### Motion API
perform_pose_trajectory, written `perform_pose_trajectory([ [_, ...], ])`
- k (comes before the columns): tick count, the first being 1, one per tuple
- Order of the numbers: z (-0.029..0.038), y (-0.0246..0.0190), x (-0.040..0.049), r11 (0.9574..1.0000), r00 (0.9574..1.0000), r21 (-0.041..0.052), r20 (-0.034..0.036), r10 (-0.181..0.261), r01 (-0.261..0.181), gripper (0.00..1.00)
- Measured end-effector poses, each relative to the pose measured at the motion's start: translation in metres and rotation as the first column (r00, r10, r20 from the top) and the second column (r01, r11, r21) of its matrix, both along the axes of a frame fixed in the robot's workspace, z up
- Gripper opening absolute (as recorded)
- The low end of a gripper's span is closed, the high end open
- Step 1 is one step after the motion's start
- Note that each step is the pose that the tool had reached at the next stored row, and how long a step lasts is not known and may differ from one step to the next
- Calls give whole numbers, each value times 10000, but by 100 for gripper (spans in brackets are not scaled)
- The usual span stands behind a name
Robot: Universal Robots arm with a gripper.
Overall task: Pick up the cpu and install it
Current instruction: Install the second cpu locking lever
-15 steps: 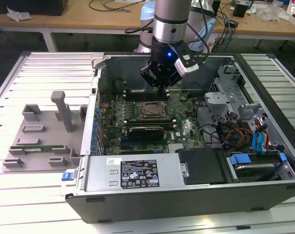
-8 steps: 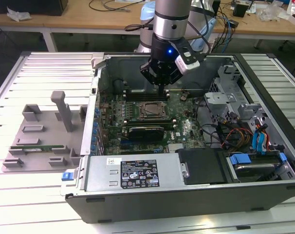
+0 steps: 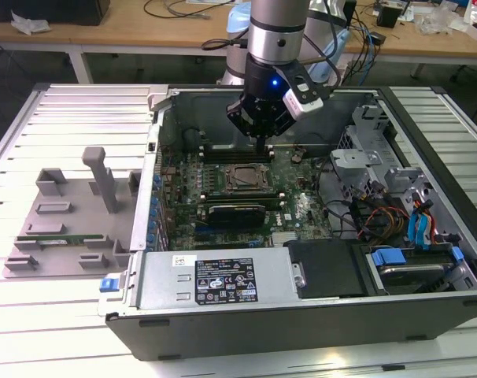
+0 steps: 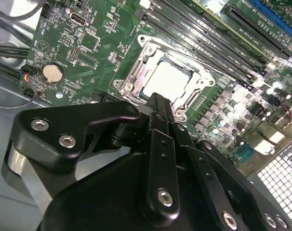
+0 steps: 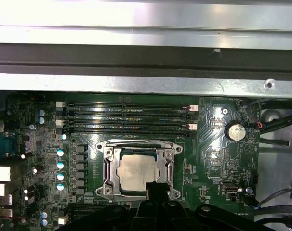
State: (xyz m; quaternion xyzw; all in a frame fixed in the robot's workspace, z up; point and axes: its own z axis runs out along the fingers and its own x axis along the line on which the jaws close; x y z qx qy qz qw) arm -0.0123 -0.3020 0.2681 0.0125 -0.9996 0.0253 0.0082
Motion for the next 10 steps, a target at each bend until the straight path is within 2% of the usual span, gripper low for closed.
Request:
perform_pose_trajectory([
  [6,2,-2,0,10000,10000,-1,-1,0,0,11],
  [10,2,-51,0,10000,10000,0,0,1,-1,11],
])
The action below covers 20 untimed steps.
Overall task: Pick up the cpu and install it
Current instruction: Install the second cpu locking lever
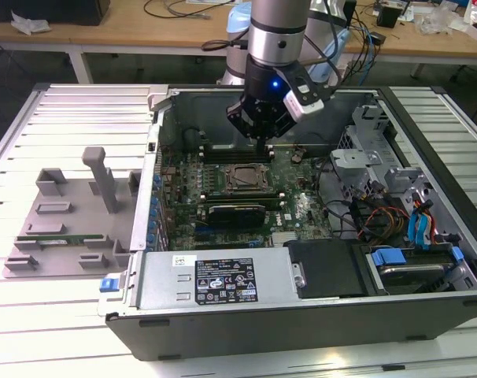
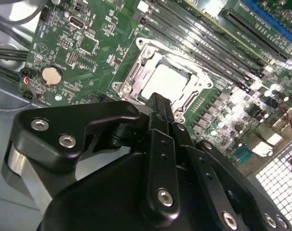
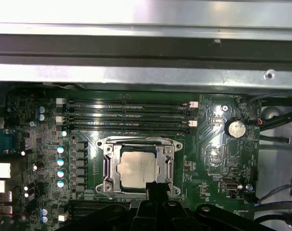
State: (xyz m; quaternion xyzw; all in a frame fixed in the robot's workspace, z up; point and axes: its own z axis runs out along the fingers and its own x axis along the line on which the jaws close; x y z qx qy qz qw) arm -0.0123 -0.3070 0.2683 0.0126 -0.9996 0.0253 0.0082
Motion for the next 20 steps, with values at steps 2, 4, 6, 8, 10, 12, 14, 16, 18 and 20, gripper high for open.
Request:
perform_pose_trajectory([
  [2,0,-32,0,10000,10000,0,0,0,0,11],
  [4,0,-114,0,10000,10000,9,0,0,0,11],
  [6,0,-179,0,10000,10000,31,0,0,0,11],
  [8,0,-224,0,10000,10000,64,0,0,0,11],
  [10,0,-275,0,10000,10000,83,0,0,0,11],
  [12,0,-304,-1,10000,10000,85,0,0,0,11],
  [14,0,-311,-1,10000,10000,84,0,-2,2,11],
  [16,0,-358,-2,9999,10000,102,0,-4,4,11],
  [18,0,-401,-6,9999,10000,133,0,-3,3,11],
  [20,0,-469,-15,9998,10000,184,0,-3,3,11],
])
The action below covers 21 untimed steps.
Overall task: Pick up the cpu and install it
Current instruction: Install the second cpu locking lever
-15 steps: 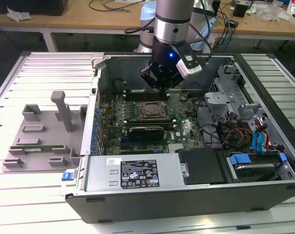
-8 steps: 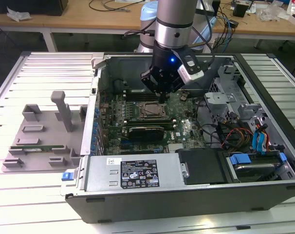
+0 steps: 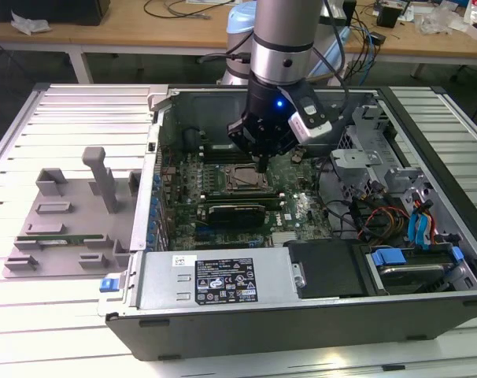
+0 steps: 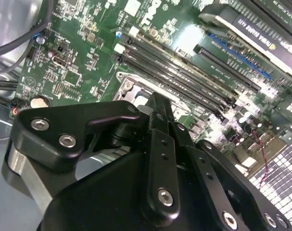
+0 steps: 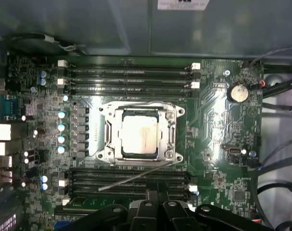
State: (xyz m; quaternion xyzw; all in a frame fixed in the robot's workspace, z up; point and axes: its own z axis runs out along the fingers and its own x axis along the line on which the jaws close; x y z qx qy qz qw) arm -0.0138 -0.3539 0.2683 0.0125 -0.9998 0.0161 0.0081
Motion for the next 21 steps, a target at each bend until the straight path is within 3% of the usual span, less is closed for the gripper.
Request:
perform_pose_trajectory([
  [8,-4,-70,-4,10000,10000,8,0,0,0,11],
  [11,-6,-137,-12,10000,10000,39,0,0,0,11],
  [13,-9,-182,-28,9998,10000,212,0,-1,1,11],
  [14,-12,-196,-34,9992,10000,389,0,-1,1,11],
  [15,-12,-202,-37,9987,10000,507,0,-1,1,11],
  [17,-14,-209,-43,9959,10000,903,0,-1,1,11],
  [20,-33,-223,-70,9928,10000,1200,0,-5,5,11],
  [21,-41,-224,-79,9925,10000,1223,1,-4,4,11],
])
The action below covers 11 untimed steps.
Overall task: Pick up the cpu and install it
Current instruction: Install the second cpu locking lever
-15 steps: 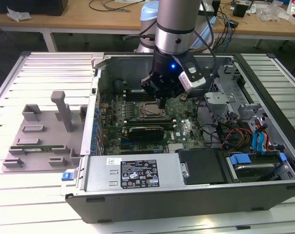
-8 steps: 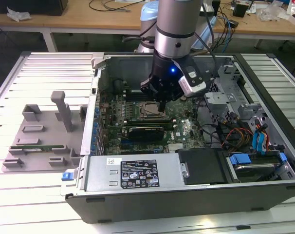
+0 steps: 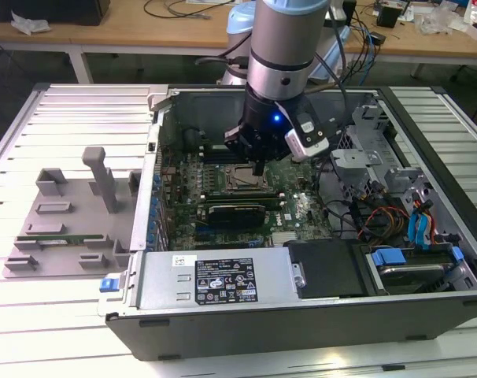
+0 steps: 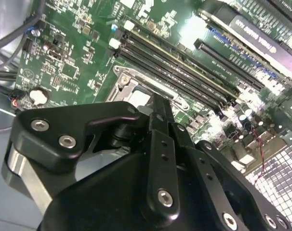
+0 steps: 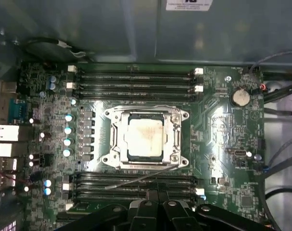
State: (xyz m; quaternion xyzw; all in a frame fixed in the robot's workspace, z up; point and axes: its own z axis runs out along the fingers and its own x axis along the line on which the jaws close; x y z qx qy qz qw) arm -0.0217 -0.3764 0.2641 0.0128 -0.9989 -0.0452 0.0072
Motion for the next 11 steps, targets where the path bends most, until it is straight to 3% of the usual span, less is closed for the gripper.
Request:
perform_pose_trajectory([
  [5,-120,-2,-107,10000,10000,6,-1,1,-1,11],
  [7,-184,-3,-197,10000,10000,6,-1,0,0,11],
  [11,-252,-37,-306,10000,10000,9,-1,0,0,11],
])
